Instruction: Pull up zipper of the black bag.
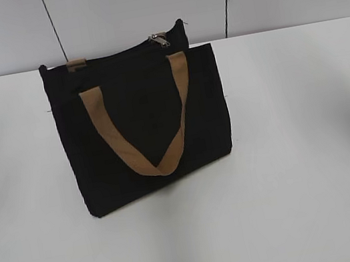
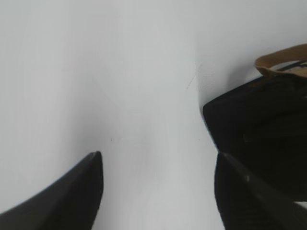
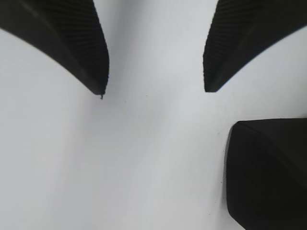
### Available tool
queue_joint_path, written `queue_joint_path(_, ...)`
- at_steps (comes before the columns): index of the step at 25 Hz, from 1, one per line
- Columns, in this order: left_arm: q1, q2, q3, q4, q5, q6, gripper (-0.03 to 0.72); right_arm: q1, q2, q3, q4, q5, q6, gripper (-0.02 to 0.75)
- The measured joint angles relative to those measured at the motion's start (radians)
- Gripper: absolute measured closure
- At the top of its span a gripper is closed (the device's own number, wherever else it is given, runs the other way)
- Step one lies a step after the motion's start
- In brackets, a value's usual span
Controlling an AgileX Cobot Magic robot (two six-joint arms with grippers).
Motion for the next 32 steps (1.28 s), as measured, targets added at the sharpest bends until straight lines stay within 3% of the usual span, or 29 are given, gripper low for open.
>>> queue_joint_path(4, 0.000, 0.000, -0.040, 0.110, 0.090, -0.097, 0.165, -0.043, -0.036, 0.000, 0.001, 0.045, 0.019, 0.265)
queue_joint_path(8, 0.000, -0.001, -0.046, 0.273, 0.193, -0.135, 0.166, -0.086, -0.066, 0.000, 0.001, 0.067, -0.020, 0.265)
queue_joint_path(10, 0.001, -0.005, -0.046, 0.299, 0.200, -0.140, 0.166, -0.104, -0.083, 0.000, 0.001, 0.070, -0.037, 0.265)
queue_joint_path(14, 0.001, -0.064, -0.026, 0.207, 0.172, -0.098, 0.166, -0.120, -0.151, 0.042, 0.001, 0.070, -0.048, 0.265)
queue_joint_path(19, -0.002, -0.216, 0.129, 0.071, 0.117, -0.020, 0.166, -0.122, -0.313, 0.255, 0.023, 0.052, -0.038, 0.265)
queue_joint_path(26, -0.002, -0.472, 0.395, 0.049, 0.072, -0.004, 0.166, -0.122, -0.544, 0.592, 0.099, -0.062, -0.036, 0.265)
queue_joint_path(32, -0.002, -0.678, 0.566, 0.046, 0.064, -0.002, 0.166, -0.122, -0.723, 0.820, 0.103, -0.073, -0.036, 0.265)
